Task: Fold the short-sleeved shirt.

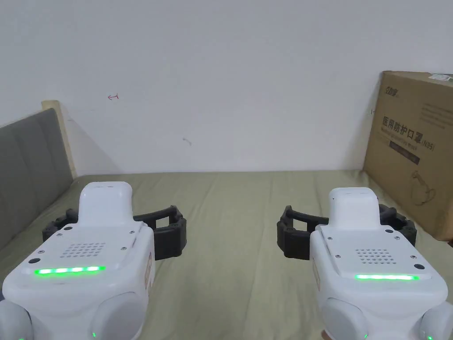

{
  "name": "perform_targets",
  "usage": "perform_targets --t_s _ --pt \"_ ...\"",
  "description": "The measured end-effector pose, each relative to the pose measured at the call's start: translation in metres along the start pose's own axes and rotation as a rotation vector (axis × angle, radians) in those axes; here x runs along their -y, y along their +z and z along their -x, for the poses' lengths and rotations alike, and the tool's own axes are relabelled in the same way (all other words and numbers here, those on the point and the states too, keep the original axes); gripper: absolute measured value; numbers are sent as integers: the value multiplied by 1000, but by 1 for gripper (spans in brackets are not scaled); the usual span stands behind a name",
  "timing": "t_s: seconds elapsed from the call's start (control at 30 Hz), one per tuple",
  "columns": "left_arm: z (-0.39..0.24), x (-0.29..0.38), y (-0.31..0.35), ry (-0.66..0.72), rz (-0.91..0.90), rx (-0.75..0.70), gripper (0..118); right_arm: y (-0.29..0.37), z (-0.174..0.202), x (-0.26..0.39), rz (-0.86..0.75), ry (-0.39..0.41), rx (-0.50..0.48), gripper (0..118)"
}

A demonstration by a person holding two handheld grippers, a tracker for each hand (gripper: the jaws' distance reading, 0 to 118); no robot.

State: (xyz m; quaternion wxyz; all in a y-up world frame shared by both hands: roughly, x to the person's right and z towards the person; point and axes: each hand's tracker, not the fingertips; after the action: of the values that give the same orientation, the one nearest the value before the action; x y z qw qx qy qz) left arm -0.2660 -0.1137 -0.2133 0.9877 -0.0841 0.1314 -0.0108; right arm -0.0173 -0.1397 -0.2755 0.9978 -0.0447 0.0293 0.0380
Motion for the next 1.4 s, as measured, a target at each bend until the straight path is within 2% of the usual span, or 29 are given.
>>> perform_targets --t_s 0.17,0.27,0.3,0.37,0.47,0.53,0.57,0.6,0.63,0.67,0.77,0.8,0.87,1.0,1.03,1.07,1.1,1.13,1.17,1.23,1.3,1.4 --pt "1 0 1 18 -5 13 115 -1 0 -3 7 6 2 118" --pt "11 0 3 160 -35 74 115 2 5 -19 -39 26 2 118" --pt "17 3 2 256 -46 110 115 4 11 -26 -71 83 28 118" --pt "34 14 -3 508 -59 190 115 7 28 -33 -146 254 91 118" --pt "58 48 -14 966 -59 291 115 10 64 -23 -267 670 181 118" --pt "63 77 -17 1263 -70 287 115 10 85 -2 -336 1000 244 118" --pt "64 87 -17 1308 -64 243 115 7 91 9 -359 1135 289 118" --pt "65 96 -19 1340 -52 206 115 3 95 21 -366 1252 289 118" --pt "68 99 -22 1306 -18 187 115 2 96 29 -351 1309 229 118" --pt "68 102 -24 1281 6 170 115 1 97 32 -326 1320 171 118" --pt "65 92 -21 1126 -12 109 115 -4 93 31 -225 1181 86 118" --pt "62 81 -22 1022 -39 88 116 -4 91 25 -207 1085 81 118" --pt "54 57 -20 843 -77 82 117 -3 78 6 -176 834 33 118" --pt "18 9 -13 293 -127 46 118 -3 31 -23 -23 167 -104 118" --pt "7 4 -10 137 -128 44 118 -5 18 -19 21 35 -123 118" --pt "-8 -2 -2 -3 -119 34 118 -7 10 -12 40 -61 -138 118" --pt "-20 -1 0 -151 -113 3 118 -8 0 0 60 -122 -102 118" --pt "-29 5 0 -213 -126 -31 118 -8 -4 10 88 -143 -49 118" --pt "-33 11 0 -214 -150 -22 118 -9 -6 17 104 -119 -9 118" --pt "-28 18 2 -72 -95 102 118 -8 -10 25 79 -58 40 118" --pt "-23 20 0 55 -23 159 118 -1 -6 22 44 -39 51 118" --pt "-17 17 0 26 -58 102 118 5 -3 12 -16 -19 60 118"
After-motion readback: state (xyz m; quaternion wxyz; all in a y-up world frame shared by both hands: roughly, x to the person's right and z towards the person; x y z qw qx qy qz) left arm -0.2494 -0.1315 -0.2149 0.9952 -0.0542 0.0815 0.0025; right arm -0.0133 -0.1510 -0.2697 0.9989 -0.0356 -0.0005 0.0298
